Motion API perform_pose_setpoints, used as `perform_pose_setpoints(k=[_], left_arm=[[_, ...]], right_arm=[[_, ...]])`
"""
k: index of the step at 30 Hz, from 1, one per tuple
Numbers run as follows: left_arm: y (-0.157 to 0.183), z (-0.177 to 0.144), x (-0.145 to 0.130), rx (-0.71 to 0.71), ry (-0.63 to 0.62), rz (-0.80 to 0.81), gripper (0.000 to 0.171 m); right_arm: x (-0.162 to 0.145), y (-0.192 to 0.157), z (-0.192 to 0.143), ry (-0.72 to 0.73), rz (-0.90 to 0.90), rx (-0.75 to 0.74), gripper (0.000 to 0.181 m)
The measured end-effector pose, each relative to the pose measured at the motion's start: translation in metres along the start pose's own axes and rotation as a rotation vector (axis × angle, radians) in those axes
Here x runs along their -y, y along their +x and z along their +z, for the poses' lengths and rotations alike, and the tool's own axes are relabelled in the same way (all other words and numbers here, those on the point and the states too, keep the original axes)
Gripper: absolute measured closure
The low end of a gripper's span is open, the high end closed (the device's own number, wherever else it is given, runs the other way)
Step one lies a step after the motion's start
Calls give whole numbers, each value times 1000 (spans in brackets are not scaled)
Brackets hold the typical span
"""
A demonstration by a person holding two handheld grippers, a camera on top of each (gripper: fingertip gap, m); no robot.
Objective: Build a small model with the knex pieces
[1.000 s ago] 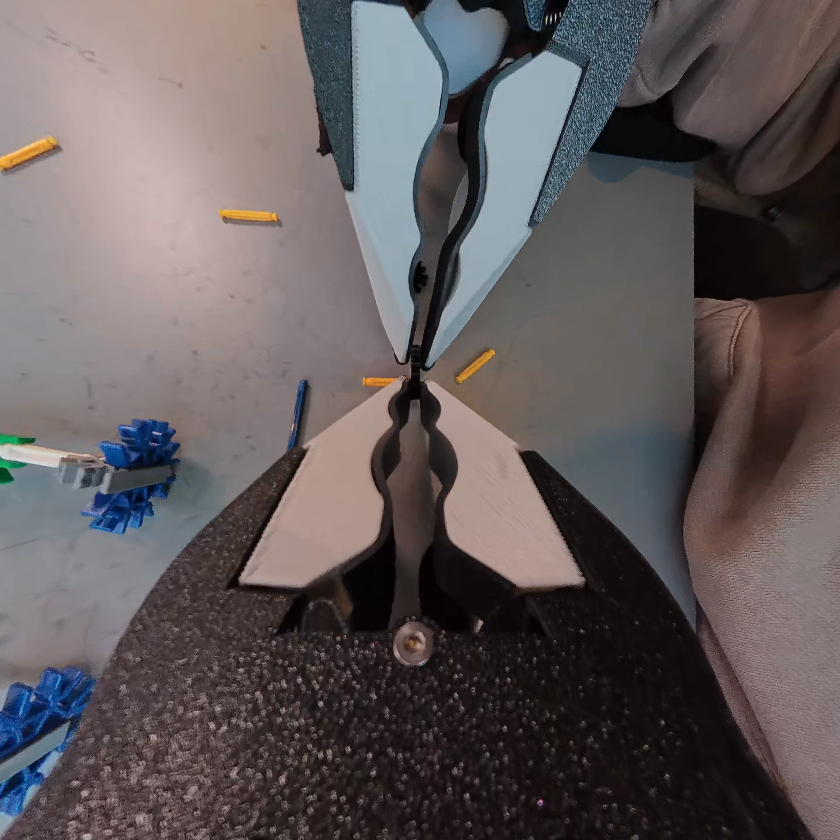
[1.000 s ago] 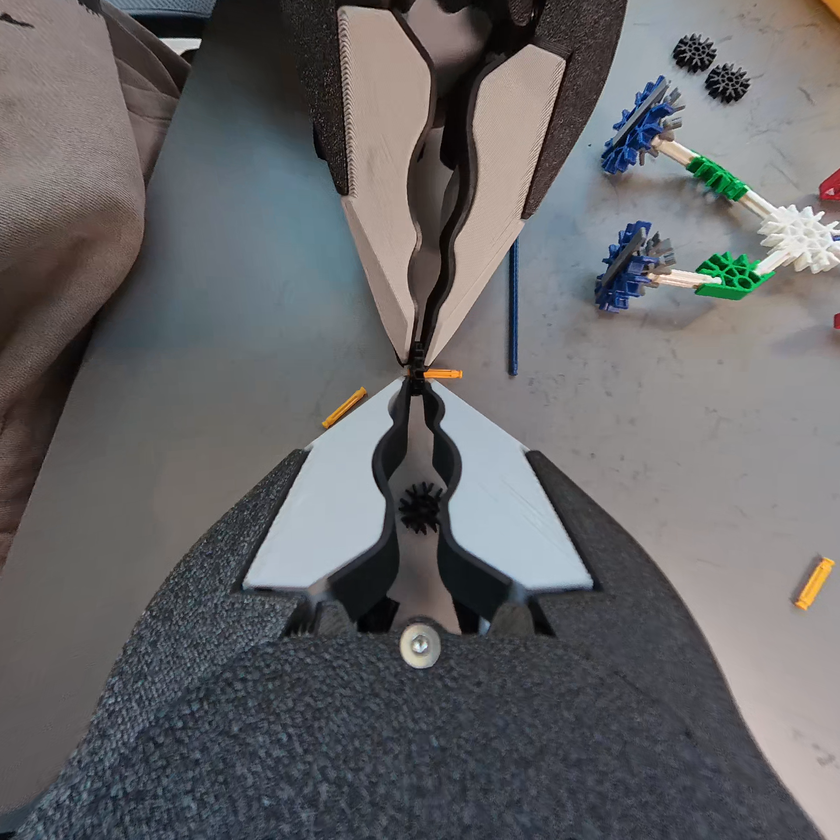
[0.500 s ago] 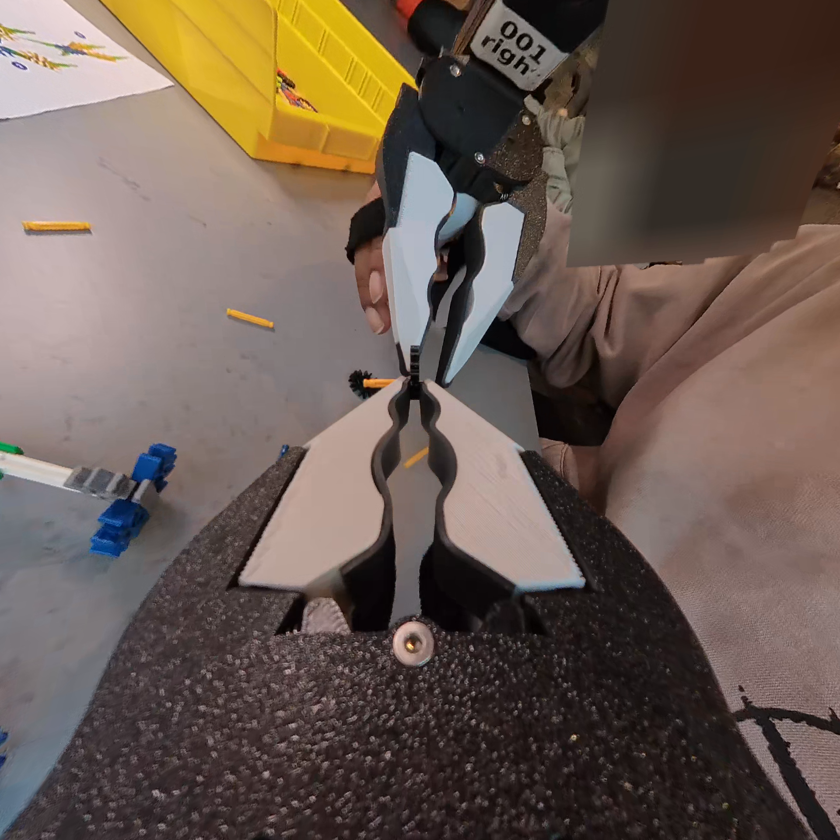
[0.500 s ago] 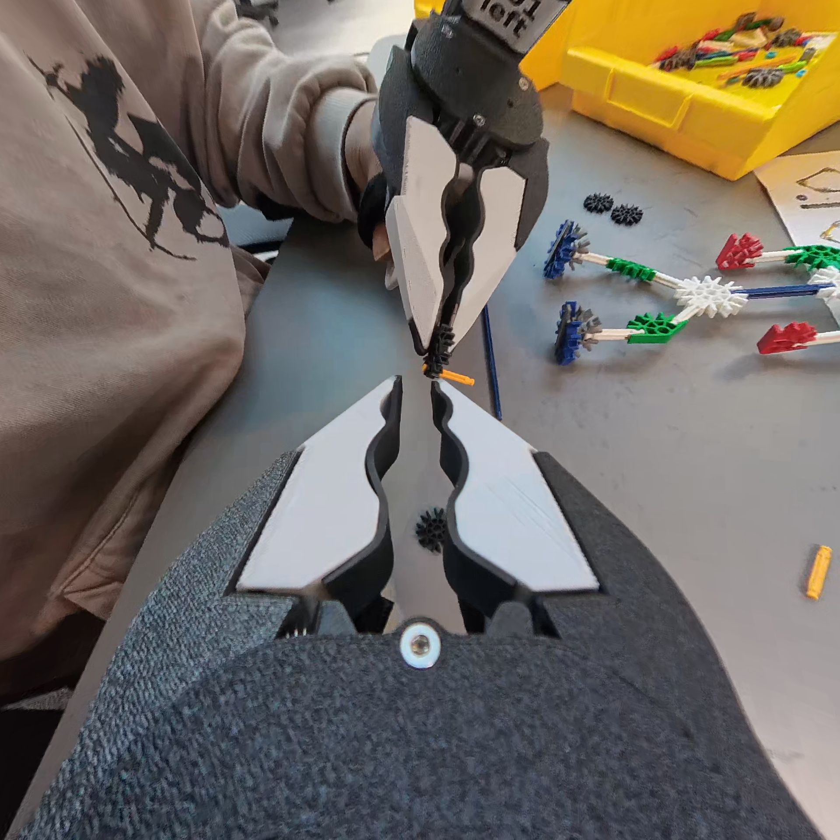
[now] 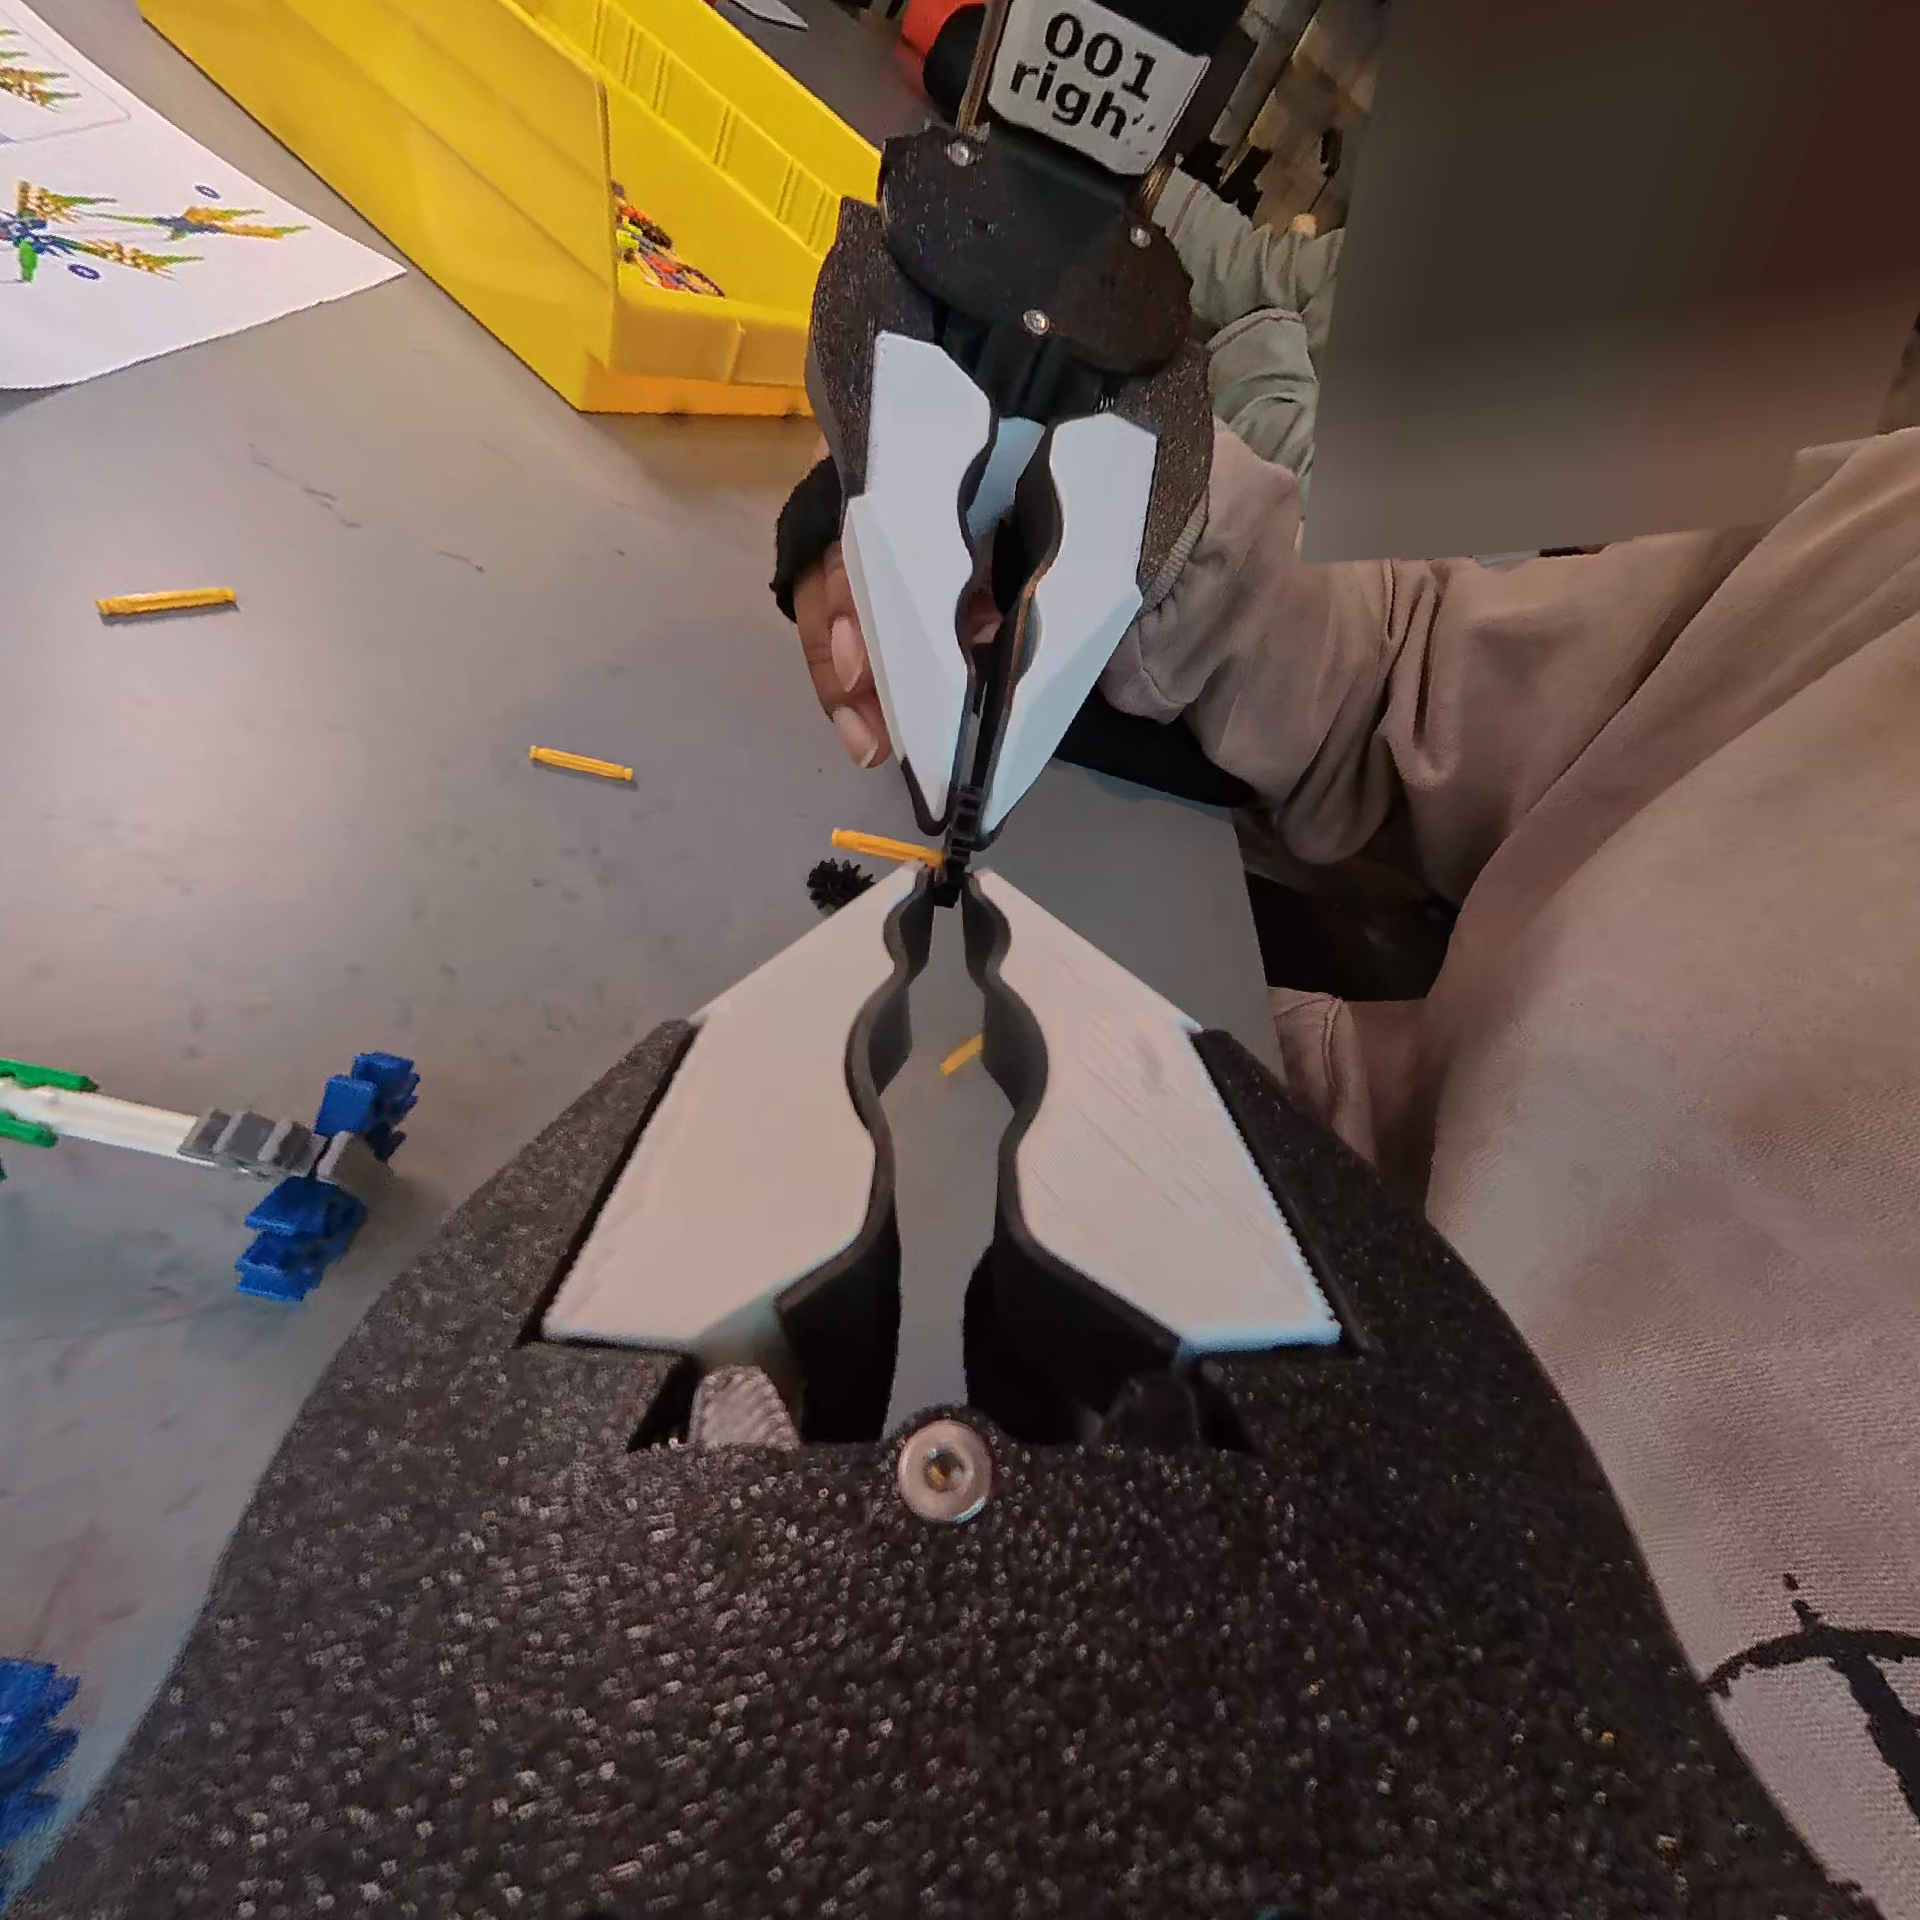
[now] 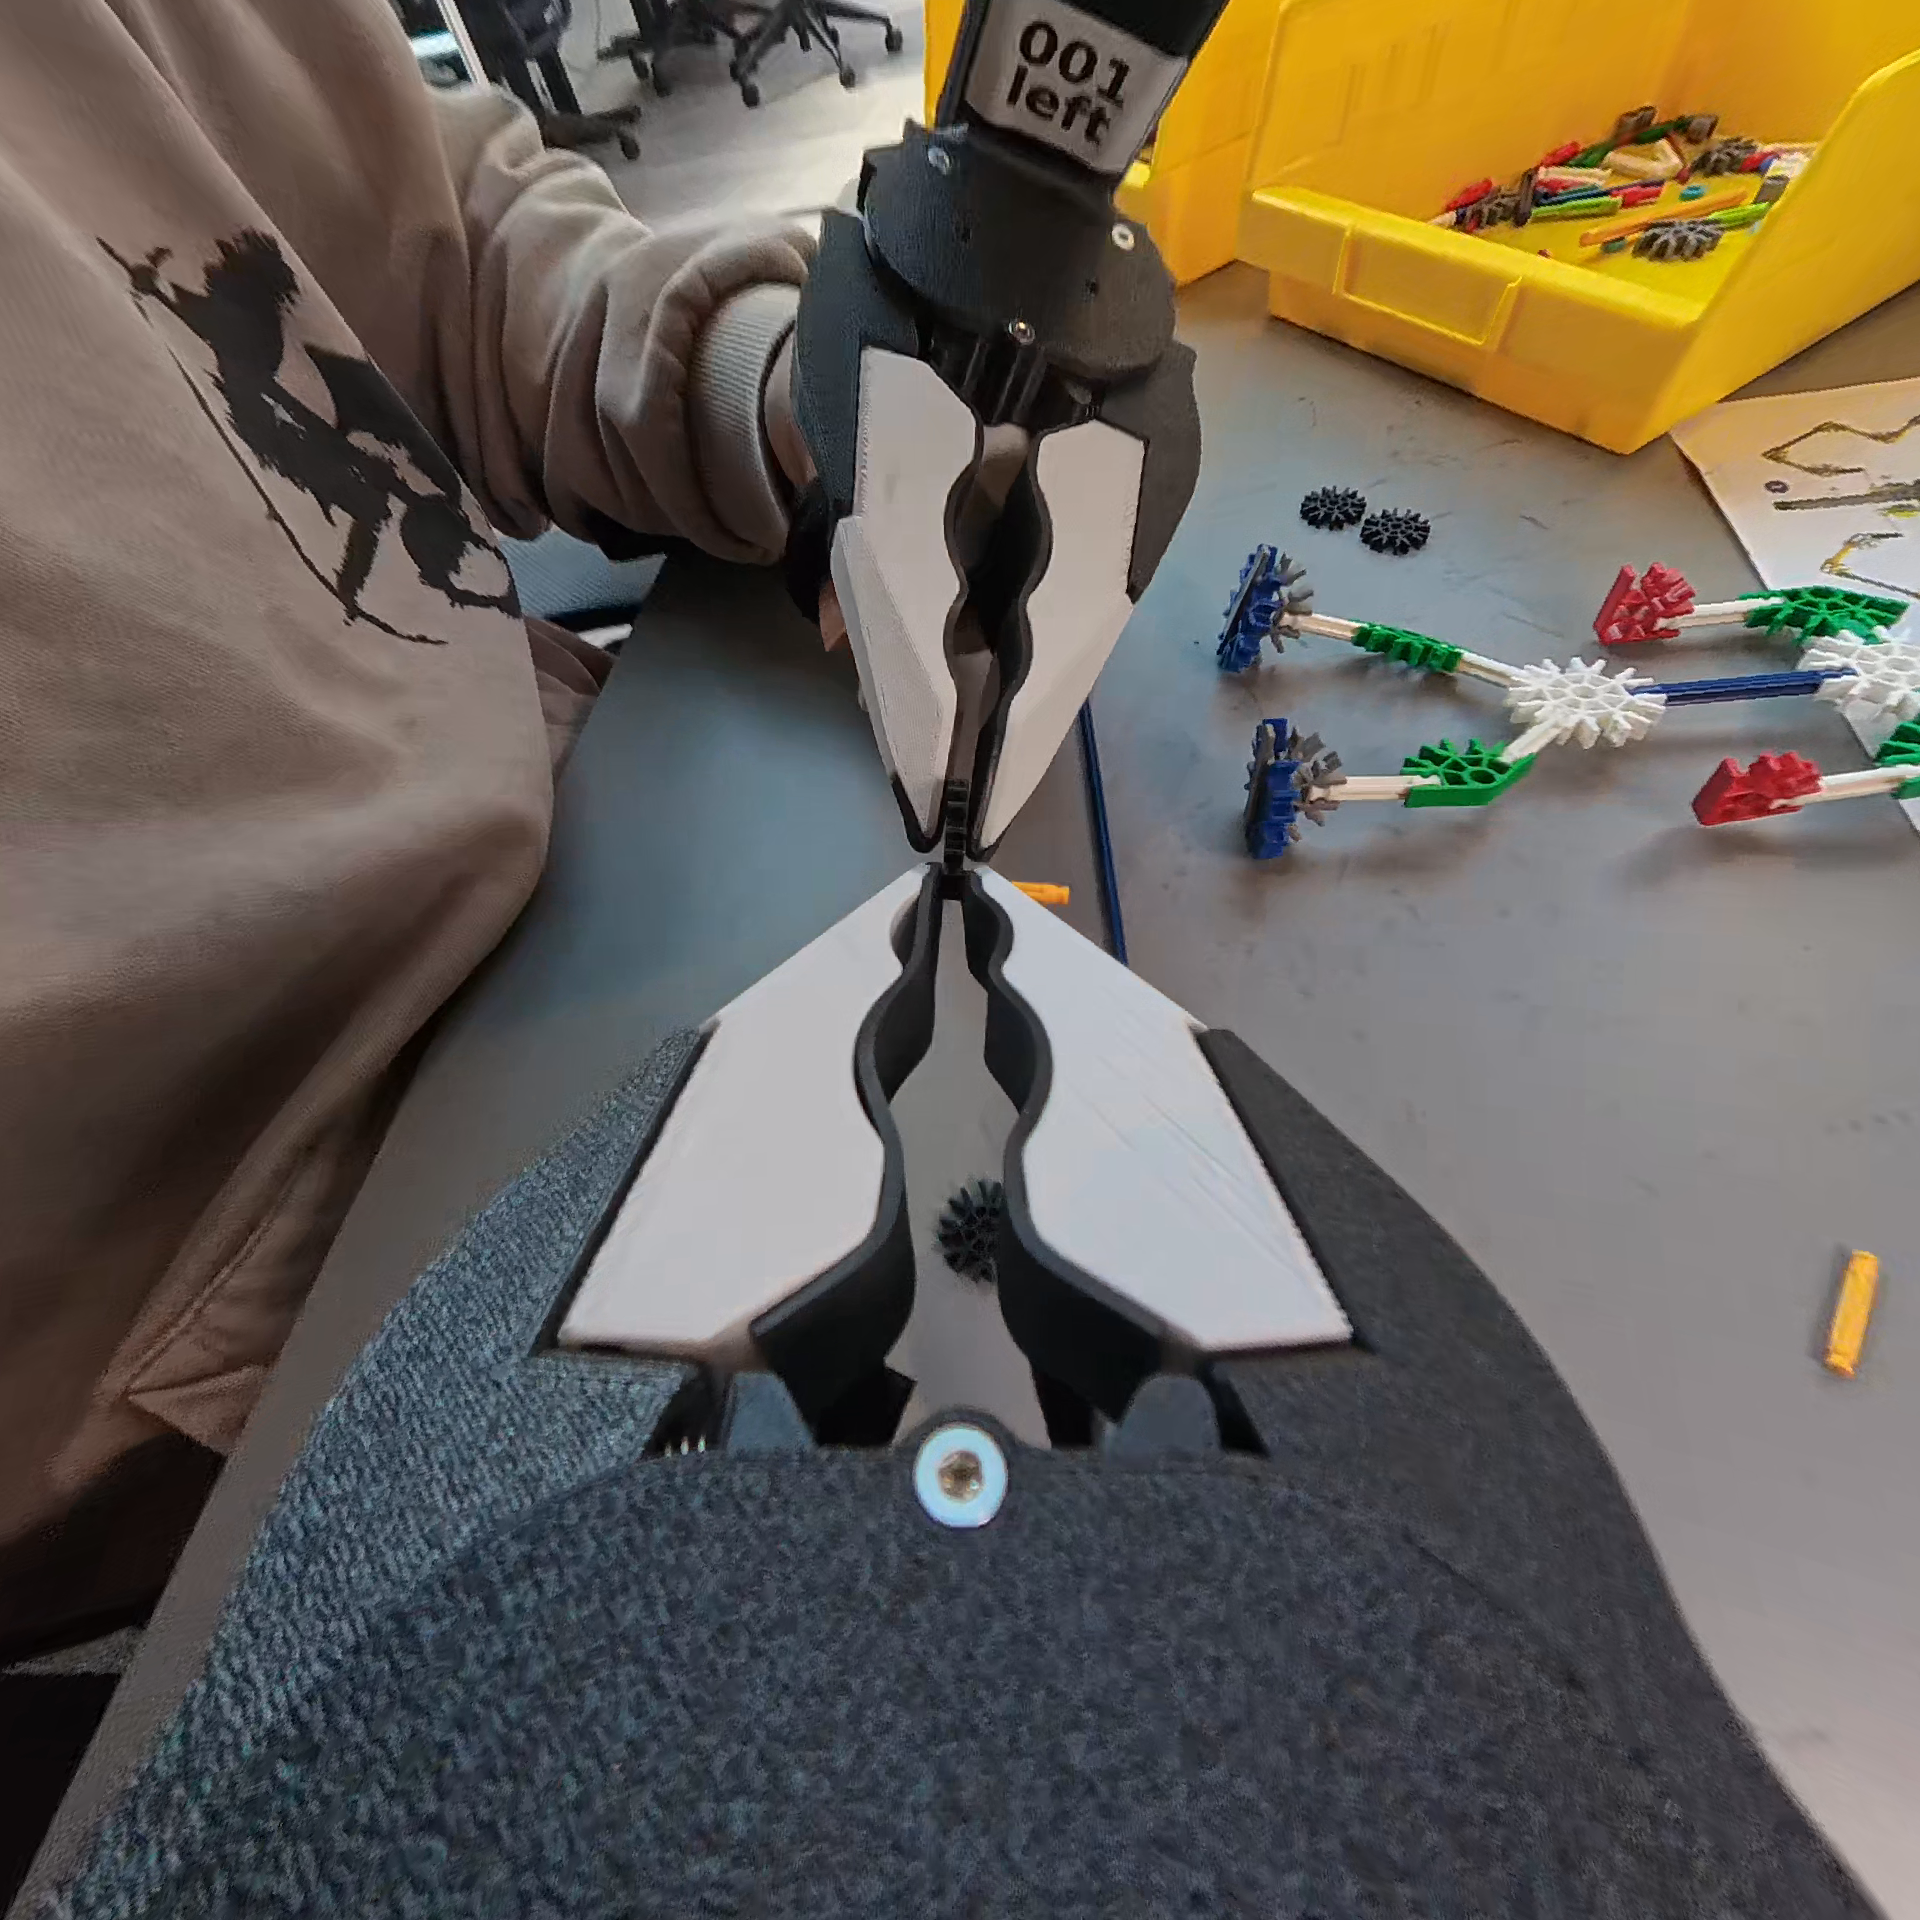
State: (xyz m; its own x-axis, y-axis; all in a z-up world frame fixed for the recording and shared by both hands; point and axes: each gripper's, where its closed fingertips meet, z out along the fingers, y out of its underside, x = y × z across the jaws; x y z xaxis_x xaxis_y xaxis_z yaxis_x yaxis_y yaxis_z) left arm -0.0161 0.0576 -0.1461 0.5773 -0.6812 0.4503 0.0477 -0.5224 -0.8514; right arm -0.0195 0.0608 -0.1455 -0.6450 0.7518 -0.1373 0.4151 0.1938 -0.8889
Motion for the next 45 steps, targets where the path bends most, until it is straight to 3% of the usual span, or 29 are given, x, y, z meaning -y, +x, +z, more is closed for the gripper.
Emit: perform_pose_setpoints(k=[9, 13, 16, 22, 27, 34, 45], left_arm=[[0, 8, -13, 135, -136, 291, 164], [-3, 11, -16, 218, -173, 432, 168], [-2, 8, -9, 267, -144, 546, 169], [10, -6, 19, 301, 28, 673, 170], [22, -12, 33, 264, 132, 694, 169], [27, -8, 29, 228, 133, 688, 169], [9, 10, -11, 183, -119, 527, 166]], right_arm=[[-21, -2, 2, -257, -251, -144, 179], [-21, -2, 3, -278, -304, -173, 180], [-12, -1, 0, -244, -347, -210, 179], [32, -9, -24, 6, -393, -240, 174], [42, -16, -27, 82, -401, -217, 174], [35, -17, -17, 42, -395, -202, 179], [-7, -12, -3, -171, -315, -131, 179]])
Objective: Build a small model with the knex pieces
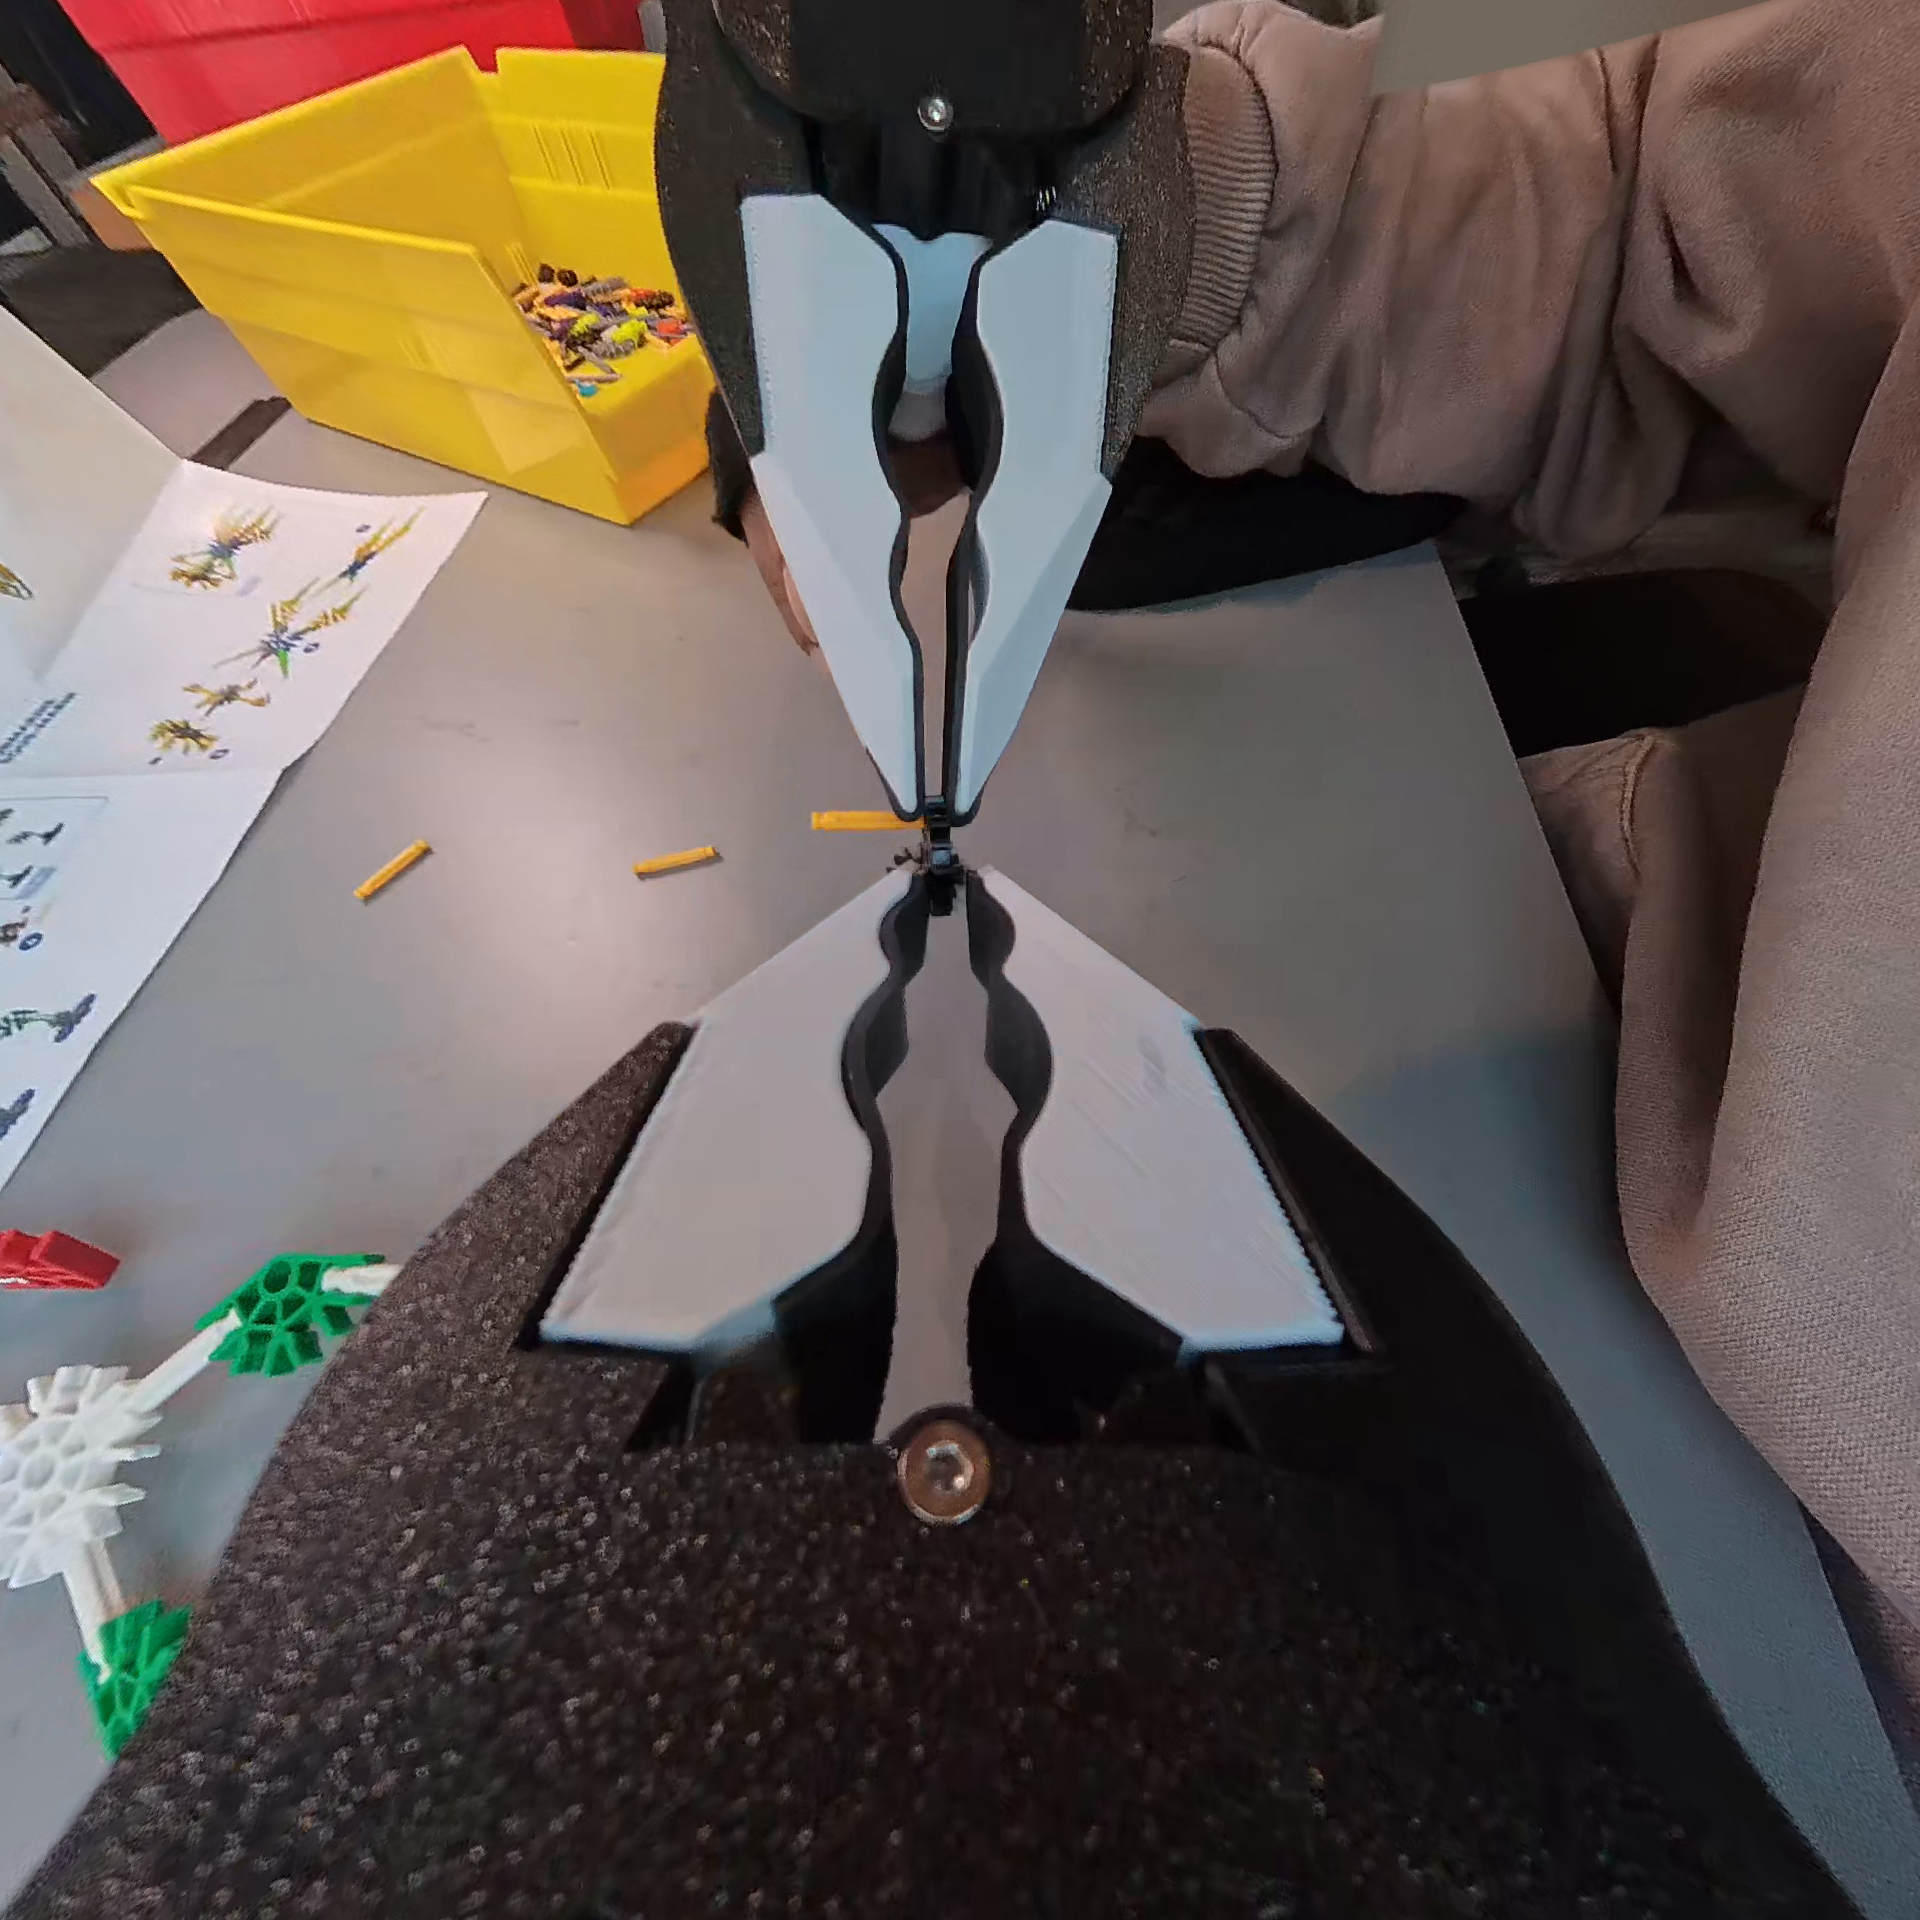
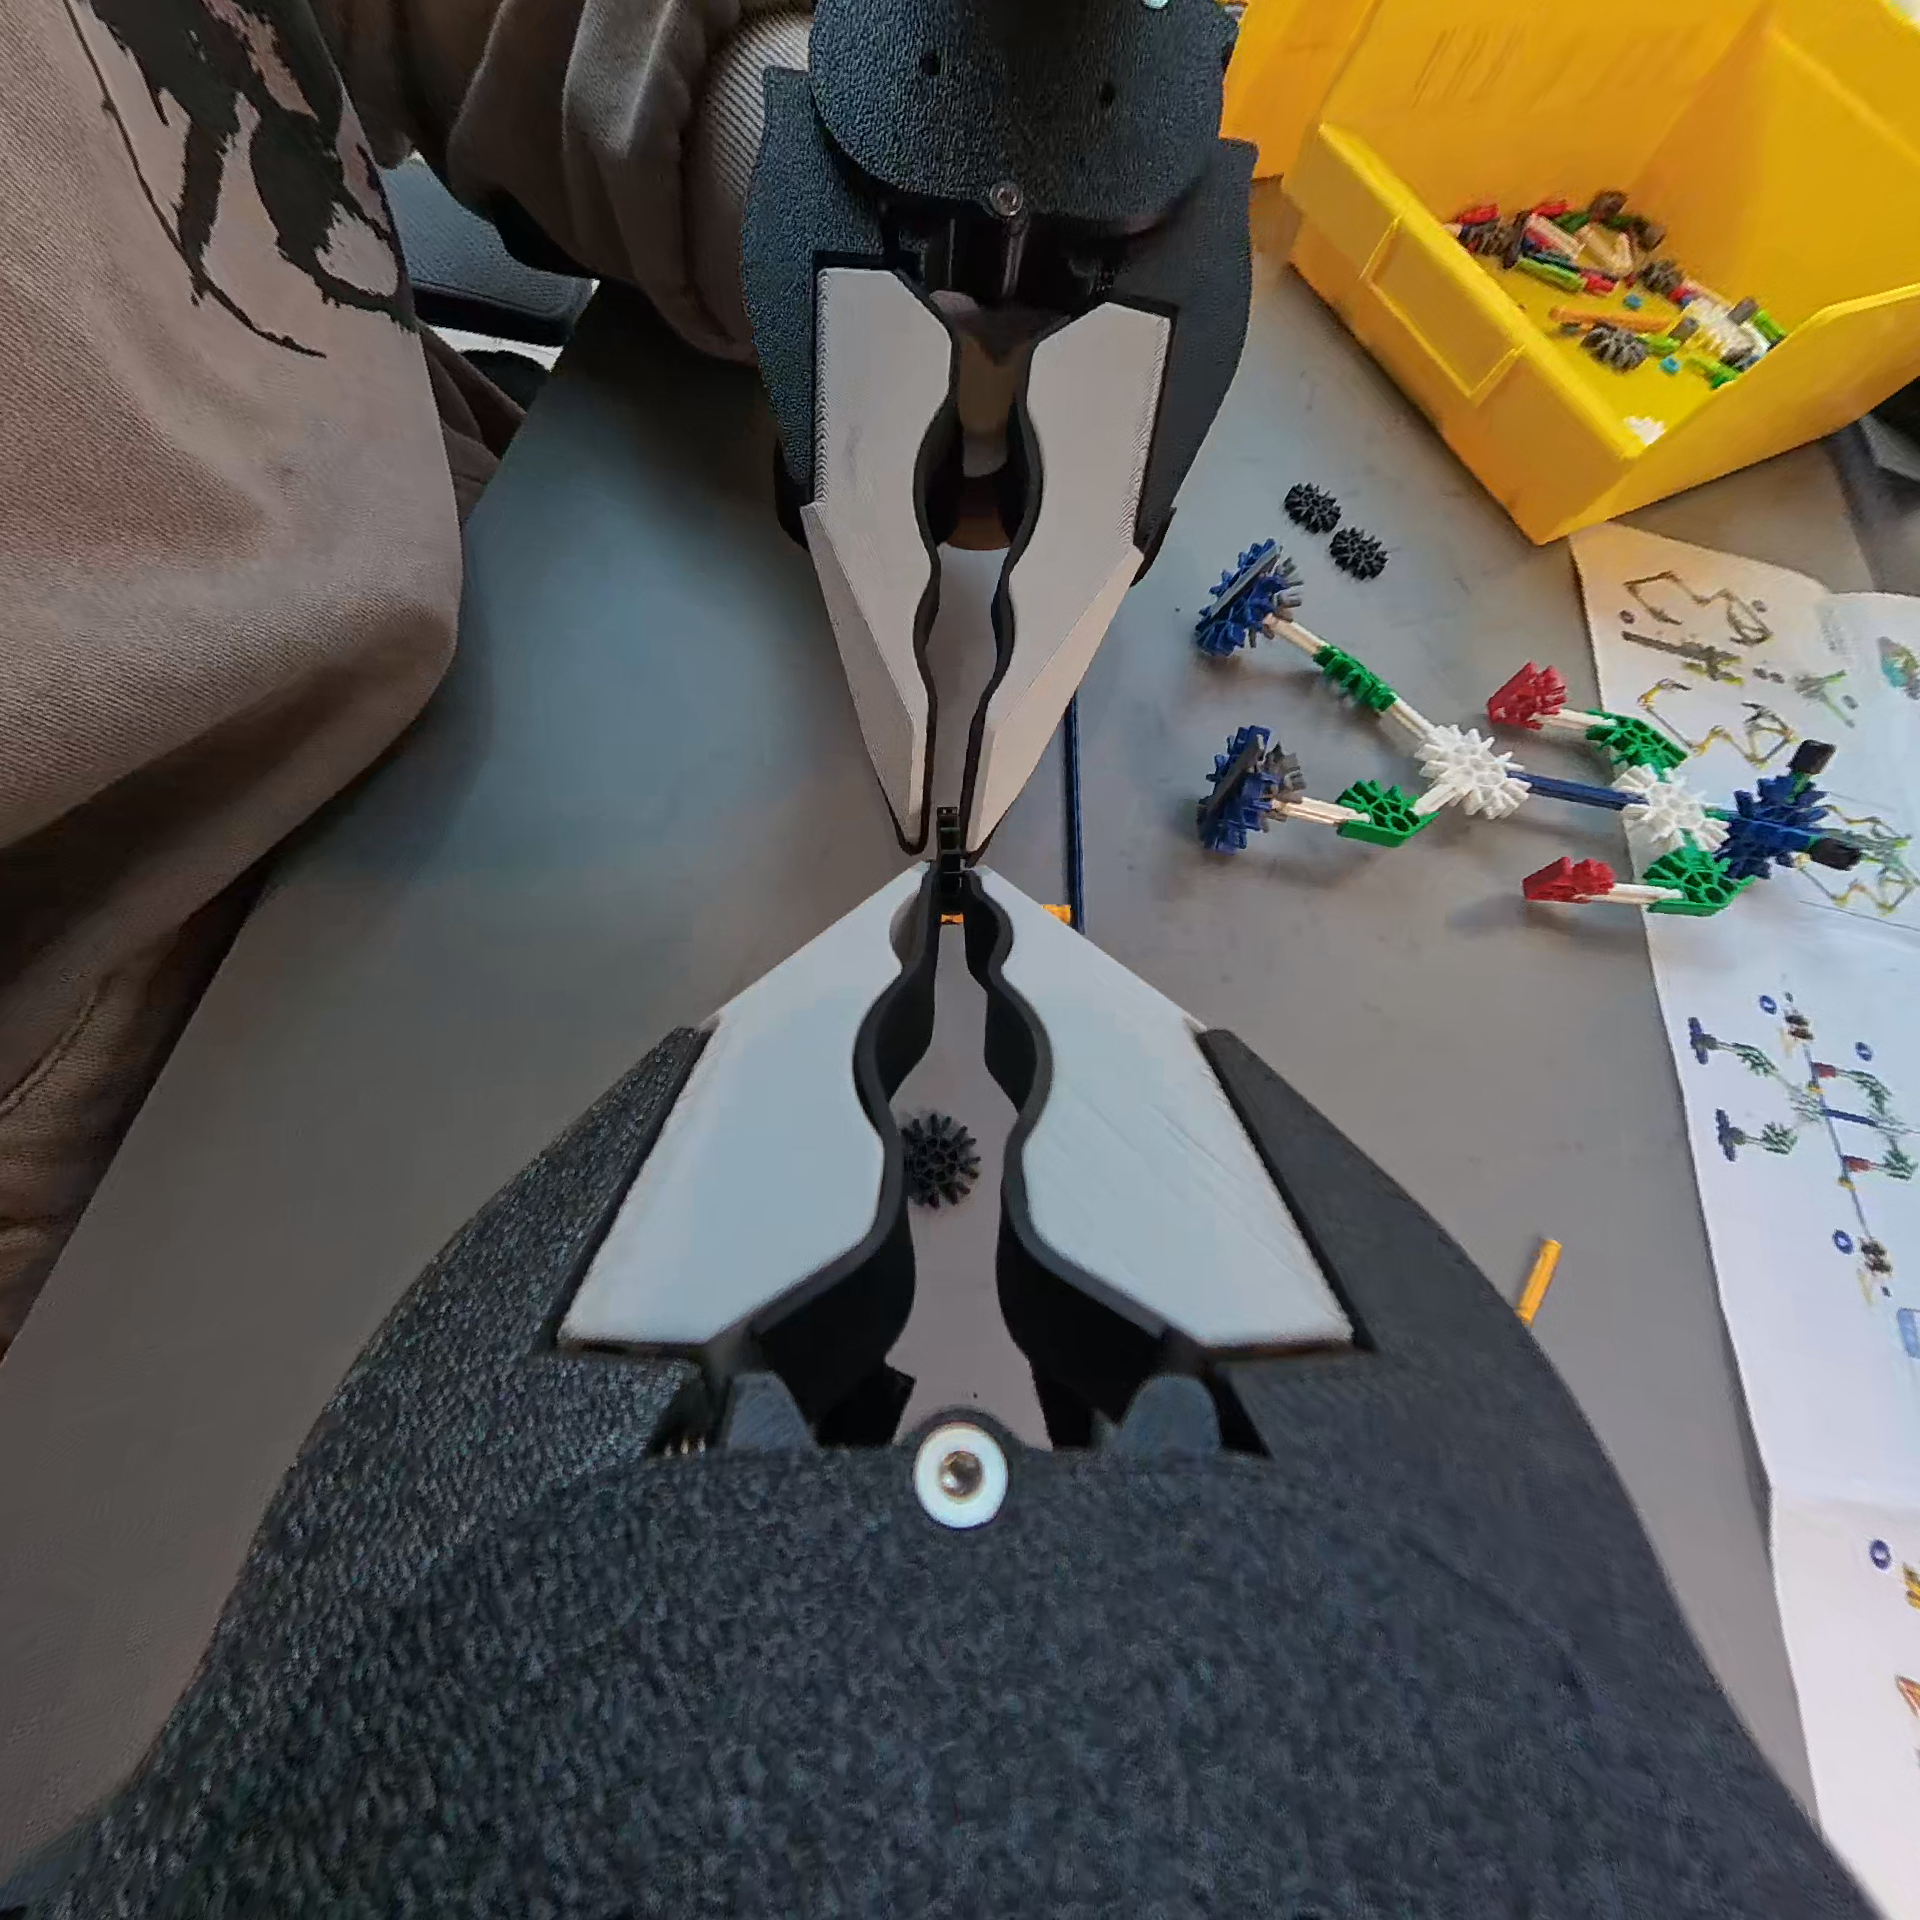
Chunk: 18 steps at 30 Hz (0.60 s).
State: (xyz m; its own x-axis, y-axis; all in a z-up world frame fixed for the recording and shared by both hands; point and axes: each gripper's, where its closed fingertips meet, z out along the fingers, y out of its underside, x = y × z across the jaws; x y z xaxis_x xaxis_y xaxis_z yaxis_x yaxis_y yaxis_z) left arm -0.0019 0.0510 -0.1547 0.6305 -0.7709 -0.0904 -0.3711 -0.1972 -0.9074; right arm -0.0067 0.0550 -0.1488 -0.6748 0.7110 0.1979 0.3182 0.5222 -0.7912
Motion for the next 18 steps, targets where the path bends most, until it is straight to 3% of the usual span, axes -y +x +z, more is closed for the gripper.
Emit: perform_pose_setpoints(k=[5, 8, 12, 15, 18], left_arm=[[-10, -1, -5, 23, -20, -77, 169], [-31, -9, -9, 85, -9, -160, 169], [-51, -19, -9, 113, 52, -278, 169], [-56, -20, -11, 121, 60, -299, 169], [-56, -19, -13, 137, 47, -281, 169]], right_arm=[[-2, 8, 0, 0, 7, -40, 178], [1, -5, -12, 8, 14, 36, 178], [-31, -42, 7, -188, 10, 209, 177], [-45, -51, 23, -271, -22, 239, 166], [-42, -44, 28, -266, 2, 199, 160]])
